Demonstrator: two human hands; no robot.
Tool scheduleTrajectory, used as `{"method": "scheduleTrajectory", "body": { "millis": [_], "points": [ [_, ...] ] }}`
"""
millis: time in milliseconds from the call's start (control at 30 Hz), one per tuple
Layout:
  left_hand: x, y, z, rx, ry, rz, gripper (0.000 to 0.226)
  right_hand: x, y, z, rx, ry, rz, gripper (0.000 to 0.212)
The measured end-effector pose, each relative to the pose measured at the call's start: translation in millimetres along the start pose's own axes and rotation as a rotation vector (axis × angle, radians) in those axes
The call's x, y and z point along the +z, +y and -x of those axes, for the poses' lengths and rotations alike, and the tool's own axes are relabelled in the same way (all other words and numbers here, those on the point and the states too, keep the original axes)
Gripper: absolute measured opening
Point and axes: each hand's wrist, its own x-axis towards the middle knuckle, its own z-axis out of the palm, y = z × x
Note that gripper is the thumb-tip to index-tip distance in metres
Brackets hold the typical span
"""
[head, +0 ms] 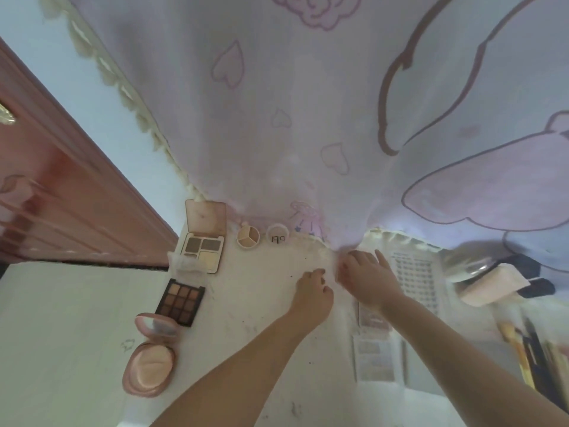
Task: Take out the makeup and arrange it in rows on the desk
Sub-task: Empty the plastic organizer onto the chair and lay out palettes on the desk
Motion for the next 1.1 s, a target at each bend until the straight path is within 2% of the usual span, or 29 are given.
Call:
{"method": "scheduleTrajectory", "body": {
  "millis": [100,167,233,300,467,567,667,733,800,933,1100],
  "points": [
    [-10.0,5.8,1.4,-0.169,-0.104,0.353,0.032,-2.7,-4.1,8.7,-0.139,0.061,-0.032,0.039],
    [-26.6,2.9,8.4,-0.278,-0.216,0.748,0.028,-10.3,-19.7,16.2,-0.199,0.109,-0.24,0.041],
    [-46.3,-4.5,18.9,-0.362,-0.329,1.106,0.034,-20.3,-37.7,20.8,-0.215,0.14,-0.443,0.042],
    [-62.0,-14.1,28.6,-0.378,-0.358,1.286,0.039,-28.3,-52.6,21.3,-0.241,0.127,-0.548,0.042],
    [-83.8,-32.9,46.8,-0.437,-0.262,1.478,0.041,-37.4,-79.4,8.5,-0.302,0.027,-0.657,0.04],
    [-94.3,-50.2,53.6,-0.491,-0.228,1.583,0.045,-42.3,-90.5,-4.3,-0.299,-0.113,-0.749,0.032],
    [-103.9,-64.5,58.1,-0.565,-0.233,1.662,0.046,-49.4,-97.2,-22.7,-0.21,-0.263,-0.984,0.014],
    [-106.6,-72.0,59.1,-0.62,-0.204,1.687,0.043,-51.6,-103.3,-38.5,-0.093,-0.322,-1.12,0.018],
    [-107.5,-79.2,57.9,-0.651,-0.105,1.718,0.036,-50.8,-113.0,-52.9,-0.034,-0.304,-1.081,0.024],
    [-111.3,-89.8,53.8,-0.657,0.174,1.706,0.023,-41.3,-137.7,-75.7,-0.043,-0.176,-0.956,0.025],
    [-112.8,-89.7,48.2,-0.693,0.311,1.66,0.023,-30.6,-157.5,-95.3,-0.098,-0.103,-0.848,0.025]
  ]
}}
